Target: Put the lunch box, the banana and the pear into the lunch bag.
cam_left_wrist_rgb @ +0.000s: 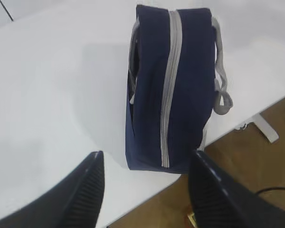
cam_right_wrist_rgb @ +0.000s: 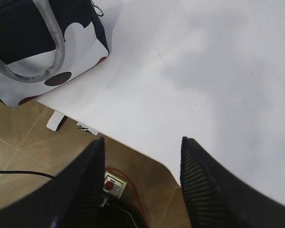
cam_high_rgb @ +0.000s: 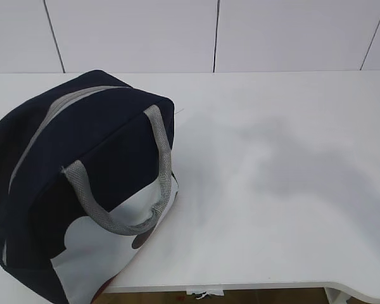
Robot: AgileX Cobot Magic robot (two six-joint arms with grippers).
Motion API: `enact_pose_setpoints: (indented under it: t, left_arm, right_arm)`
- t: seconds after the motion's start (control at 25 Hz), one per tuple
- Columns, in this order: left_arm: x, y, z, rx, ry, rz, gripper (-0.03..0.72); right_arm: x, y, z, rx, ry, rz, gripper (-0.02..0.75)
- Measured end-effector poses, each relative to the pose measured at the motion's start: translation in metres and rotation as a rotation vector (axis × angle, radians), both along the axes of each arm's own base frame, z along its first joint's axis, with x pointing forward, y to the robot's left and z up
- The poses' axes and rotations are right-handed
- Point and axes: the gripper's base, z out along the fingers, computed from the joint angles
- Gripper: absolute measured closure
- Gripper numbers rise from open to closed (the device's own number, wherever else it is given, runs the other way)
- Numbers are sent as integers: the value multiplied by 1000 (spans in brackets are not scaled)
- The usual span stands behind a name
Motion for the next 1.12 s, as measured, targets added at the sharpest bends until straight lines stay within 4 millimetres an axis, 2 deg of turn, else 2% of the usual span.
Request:
enact_pose_setpoints:
  t: [0.28,0.44,0.68,0.8,0.96,1.12]
  left_arm:
    - [-54,20,5,-62,-175,4,258]
    - [-72,27,-16,-69,-199,6,258]
    - [-91,34,-64,-70,-205,6,258]
    - [-101,38,-81,-81,-236,6,258]
    - [-103,39,-91,-75,-229,8,258]
    - [-96,38,-100,-53,-198,17,258]
  right_arm:
    - [-49,-16,-24,14,-61,-3,351]
    - [-74,-25,-46,17,-92,-6,351]
    - [-107,-39,-82,12,-167,-21,351]
    - [-120,-45,-100,5,-214,-34,351]
    - [-130,-51,-122,1,-279,-53,351]
    - [-125,-52,-140,-19,-245,-76,351]
